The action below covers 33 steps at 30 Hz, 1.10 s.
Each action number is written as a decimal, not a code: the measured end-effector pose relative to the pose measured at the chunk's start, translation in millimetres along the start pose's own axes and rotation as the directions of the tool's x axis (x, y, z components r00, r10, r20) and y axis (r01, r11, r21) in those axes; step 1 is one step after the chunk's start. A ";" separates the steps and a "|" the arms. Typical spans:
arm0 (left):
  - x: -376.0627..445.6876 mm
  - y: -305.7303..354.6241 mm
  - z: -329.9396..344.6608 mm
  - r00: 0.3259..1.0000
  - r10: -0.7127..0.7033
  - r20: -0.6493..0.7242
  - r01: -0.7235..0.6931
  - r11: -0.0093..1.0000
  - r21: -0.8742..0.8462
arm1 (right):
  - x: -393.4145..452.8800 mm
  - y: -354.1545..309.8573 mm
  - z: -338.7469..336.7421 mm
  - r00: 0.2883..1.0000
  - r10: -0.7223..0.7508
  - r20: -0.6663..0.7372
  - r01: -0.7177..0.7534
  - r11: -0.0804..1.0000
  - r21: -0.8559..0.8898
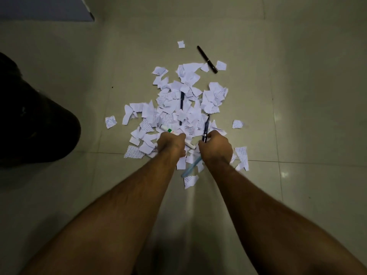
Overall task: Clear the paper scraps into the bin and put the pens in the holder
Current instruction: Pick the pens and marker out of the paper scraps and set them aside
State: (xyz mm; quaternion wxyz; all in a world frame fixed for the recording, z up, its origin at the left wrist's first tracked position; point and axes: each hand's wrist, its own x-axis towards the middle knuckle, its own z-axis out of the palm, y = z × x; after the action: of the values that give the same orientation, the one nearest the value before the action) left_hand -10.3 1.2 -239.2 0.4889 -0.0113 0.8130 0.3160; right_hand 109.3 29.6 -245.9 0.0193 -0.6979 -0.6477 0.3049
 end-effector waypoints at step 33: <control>-81.1 -24.7 230.6 0.627 0.470 0.622 -0.775 0.297 0.557 | -15.0 195.2 -78.5 0.728 0.520 -0.447 -0.266 0.815 0.515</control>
State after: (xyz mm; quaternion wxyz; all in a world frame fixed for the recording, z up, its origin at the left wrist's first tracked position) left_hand 221.8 78.9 -260.9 0.4052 0.5834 0.6987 0.0851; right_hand 319.3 13.6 -258.5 0.2929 -0.8590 -0.3637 0.2100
